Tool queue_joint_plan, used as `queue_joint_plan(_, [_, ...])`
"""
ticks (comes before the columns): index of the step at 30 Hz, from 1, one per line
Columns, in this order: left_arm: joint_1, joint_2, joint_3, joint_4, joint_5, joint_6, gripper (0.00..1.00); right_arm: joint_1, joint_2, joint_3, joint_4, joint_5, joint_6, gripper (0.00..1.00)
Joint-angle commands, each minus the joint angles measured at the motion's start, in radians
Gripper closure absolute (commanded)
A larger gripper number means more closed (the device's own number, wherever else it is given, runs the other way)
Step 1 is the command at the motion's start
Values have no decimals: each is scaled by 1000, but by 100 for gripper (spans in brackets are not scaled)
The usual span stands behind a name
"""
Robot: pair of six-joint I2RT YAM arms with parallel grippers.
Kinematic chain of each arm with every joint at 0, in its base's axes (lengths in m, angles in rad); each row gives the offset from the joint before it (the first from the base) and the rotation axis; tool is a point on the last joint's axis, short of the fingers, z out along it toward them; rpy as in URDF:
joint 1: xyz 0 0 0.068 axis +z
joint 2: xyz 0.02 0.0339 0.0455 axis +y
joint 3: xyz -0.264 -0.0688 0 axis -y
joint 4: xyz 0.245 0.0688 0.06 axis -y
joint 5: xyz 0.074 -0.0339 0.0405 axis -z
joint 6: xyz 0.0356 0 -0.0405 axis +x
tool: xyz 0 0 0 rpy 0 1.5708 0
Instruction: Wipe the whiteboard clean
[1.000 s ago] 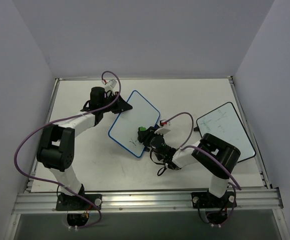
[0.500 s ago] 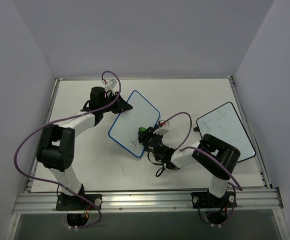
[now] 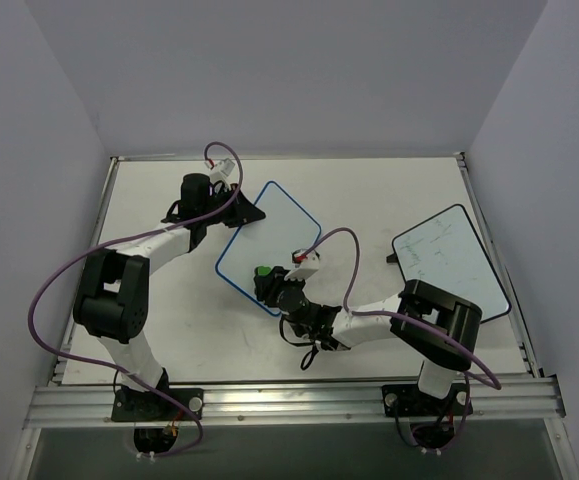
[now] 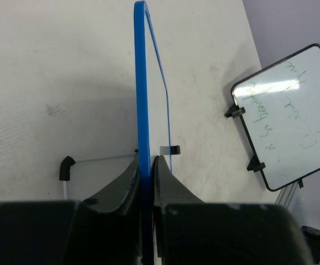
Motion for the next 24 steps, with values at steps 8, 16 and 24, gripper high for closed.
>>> queue_joint_plan(8, [-85,28,-26,-134,7,119,98,-25,70,-60,-143,-151,51,100])
queue_joint_plan(16, [-86,33,-26,-131,7,119,98,-120,82,-193,-10,-193,102,100])
queue_joint_plan(24, [-86,31,-29,-129,6,119,98,-134,111,-212,27,-196,108,100])
